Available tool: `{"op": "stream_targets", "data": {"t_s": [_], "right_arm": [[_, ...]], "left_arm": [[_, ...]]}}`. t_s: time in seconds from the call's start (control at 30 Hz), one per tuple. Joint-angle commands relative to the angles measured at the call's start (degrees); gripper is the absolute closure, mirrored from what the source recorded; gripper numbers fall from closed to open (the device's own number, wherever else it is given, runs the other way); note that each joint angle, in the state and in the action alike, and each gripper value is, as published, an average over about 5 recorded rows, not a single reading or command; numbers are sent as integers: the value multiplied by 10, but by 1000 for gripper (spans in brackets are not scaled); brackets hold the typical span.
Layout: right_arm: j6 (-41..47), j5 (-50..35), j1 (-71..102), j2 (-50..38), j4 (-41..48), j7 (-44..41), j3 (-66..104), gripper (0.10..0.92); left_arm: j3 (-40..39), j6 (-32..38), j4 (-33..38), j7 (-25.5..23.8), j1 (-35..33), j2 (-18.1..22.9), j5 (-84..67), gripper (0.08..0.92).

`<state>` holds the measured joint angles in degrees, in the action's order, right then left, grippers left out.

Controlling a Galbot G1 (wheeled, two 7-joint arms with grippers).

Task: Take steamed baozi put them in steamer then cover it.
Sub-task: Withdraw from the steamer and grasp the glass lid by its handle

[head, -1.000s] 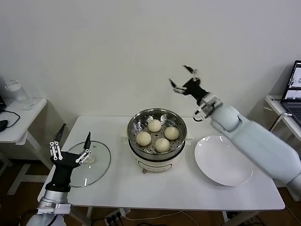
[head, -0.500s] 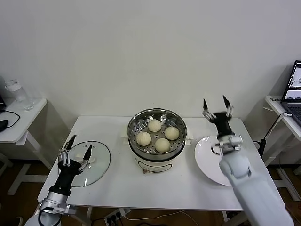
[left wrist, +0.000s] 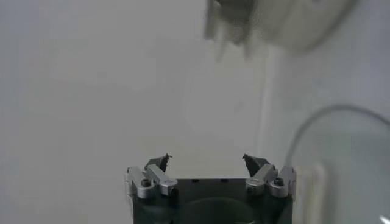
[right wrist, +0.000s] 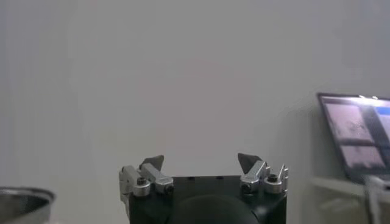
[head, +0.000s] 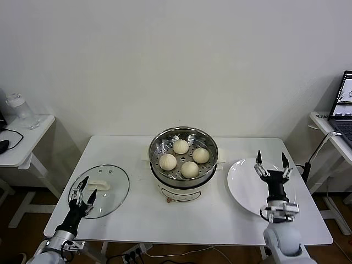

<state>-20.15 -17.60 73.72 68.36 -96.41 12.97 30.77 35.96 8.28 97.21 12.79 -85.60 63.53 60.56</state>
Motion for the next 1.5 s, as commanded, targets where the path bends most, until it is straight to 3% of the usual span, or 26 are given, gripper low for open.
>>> {"op": "stream_targets", "data": {"t_s": [0.03,1.5], "right_arm": [[-8,16,63,33,-17,-6,37,203],[-10,30,66,46,-5,-19,46,203]], "left_arm": [[-4,-7,-129,12,53,0,34,177],[-43,7,-192,24,160,30,27,177]]}}
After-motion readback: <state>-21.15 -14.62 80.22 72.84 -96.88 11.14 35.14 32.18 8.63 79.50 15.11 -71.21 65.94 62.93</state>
